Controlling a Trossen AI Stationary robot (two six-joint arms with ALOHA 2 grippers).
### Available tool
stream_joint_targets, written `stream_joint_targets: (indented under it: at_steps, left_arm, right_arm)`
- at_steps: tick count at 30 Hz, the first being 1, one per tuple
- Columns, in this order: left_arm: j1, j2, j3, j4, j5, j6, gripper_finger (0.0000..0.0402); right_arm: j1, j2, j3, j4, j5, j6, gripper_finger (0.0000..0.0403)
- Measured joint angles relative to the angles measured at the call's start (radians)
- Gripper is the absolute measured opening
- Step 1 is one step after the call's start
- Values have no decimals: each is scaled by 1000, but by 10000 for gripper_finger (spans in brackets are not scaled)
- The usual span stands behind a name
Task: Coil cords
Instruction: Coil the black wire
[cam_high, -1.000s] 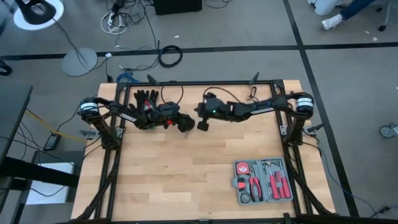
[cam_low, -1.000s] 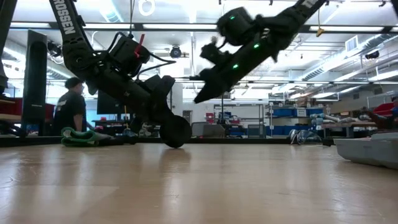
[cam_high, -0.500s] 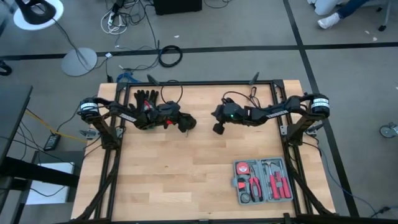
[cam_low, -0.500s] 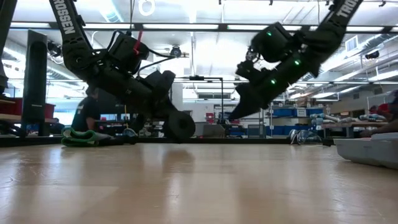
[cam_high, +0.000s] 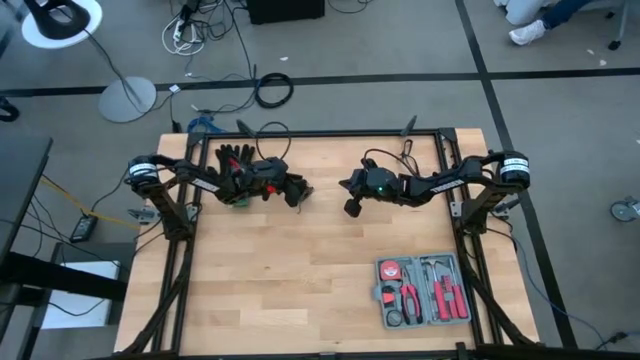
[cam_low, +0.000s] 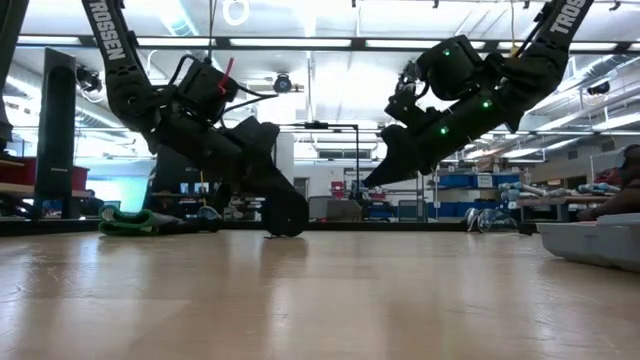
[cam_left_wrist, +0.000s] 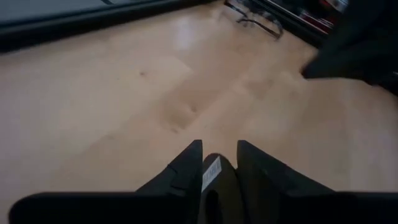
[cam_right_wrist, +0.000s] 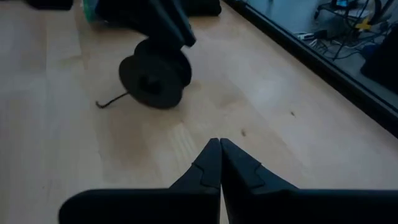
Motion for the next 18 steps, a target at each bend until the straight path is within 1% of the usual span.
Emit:
stream_joint_targets:
  at_steps: [4,7,10,12,18]
  left_arm:
    - [52,0,0,-1,28,7,103]
    - [84,0,0,2,97,7,103]
    - [108,0,0,35,191,6,104]
    - [124,-1,0,51,235,2,104]
    - [162,-47,-7,42,252,-5,104]
  right_arm:
    - [0,0,0,-12,-2,15,1]
    - [0,0,0,-21,-2,16,1]
    - [0,0,0,-22,-2,16,1]
    - [0,0,0,-22,-2,16,1]
    - [0,0,1,-28,-22,17,1]
